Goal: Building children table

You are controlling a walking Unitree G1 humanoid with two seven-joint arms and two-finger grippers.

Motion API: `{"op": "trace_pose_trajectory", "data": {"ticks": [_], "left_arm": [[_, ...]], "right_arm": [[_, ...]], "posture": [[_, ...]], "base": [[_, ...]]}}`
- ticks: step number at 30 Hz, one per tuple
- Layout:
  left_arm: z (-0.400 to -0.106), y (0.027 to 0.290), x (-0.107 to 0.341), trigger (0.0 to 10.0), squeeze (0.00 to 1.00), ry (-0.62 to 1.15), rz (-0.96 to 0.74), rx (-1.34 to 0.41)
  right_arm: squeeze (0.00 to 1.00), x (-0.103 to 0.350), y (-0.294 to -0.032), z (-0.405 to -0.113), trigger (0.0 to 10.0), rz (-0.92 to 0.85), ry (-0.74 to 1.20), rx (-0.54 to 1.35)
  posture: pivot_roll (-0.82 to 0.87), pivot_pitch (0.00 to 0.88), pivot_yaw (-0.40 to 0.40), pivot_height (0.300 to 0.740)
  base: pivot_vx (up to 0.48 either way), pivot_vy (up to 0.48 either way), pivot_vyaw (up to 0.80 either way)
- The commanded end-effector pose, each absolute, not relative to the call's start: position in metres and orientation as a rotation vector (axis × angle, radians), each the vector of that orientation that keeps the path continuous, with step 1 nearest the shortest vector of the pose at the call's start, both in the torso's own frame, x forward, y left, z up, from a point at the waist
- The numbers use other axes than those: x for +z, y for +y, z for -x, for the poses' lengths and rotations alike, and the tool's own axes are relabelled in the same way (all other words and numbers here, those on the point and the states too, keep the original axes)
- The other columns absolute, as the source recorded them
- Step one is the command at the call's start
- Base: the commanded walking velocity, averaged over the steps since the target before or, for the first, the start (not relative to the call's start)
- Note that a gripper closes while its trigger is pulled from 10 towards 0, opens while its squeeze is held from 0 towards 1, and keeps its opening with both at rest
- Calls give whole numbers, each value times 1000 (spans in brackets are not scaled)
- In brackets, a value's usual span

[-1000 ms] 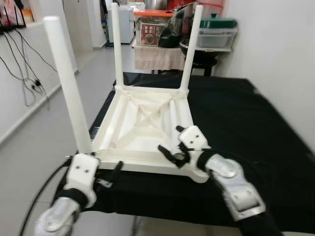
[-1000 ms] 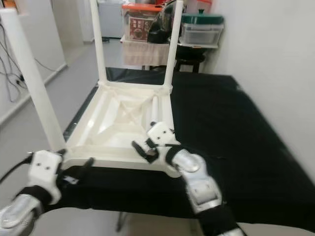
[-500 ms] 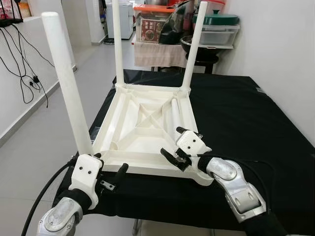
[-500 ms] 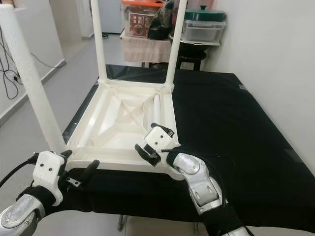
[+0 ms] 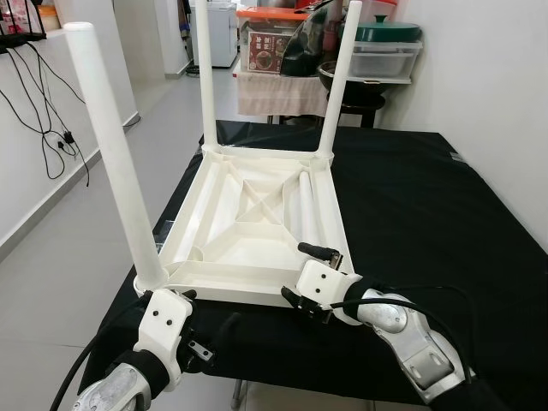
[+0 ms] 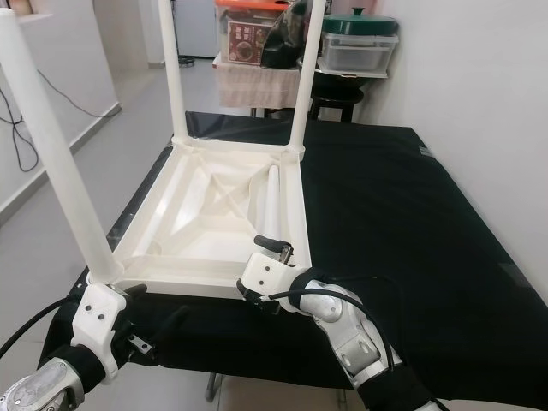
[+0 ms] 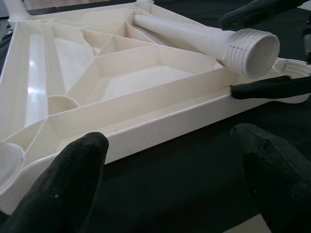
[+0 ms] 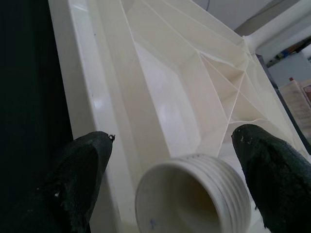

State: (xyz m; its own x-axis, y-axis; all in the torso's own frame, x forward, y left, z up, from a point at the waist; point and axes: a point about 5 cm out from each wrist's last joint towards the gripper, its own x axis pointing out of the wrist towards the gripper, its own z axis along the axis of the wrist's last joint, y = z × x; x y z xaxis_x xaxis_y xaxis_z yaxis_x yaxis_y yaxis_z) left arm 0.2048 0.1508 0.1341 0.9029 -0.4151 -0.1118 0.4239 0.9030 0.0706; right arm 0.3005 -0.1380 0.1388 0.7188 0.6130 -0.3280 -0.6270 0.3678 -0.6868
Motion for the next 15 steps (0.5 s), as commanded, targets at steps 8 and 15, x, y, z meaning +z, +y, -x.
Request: {"op": "trace_pose_trajectory", "data": {"ticks": [8, 15], "left_arm": [[-202, 153, 133, 10000, 0, 118, -104, -451], [-202, 153, 134, 10000, 0, 118, -101, -451]], "right_arm": [[0, 159, -172, -307, 10000, 923, 24, 747], [0, 165, -186, -307, 10000, 965, 46, 710]], "posture": [[75, 0, -32, 740], [71, 0, -31, 740]], "base": [[0, 0, 0], [0, 0, 0]]}}
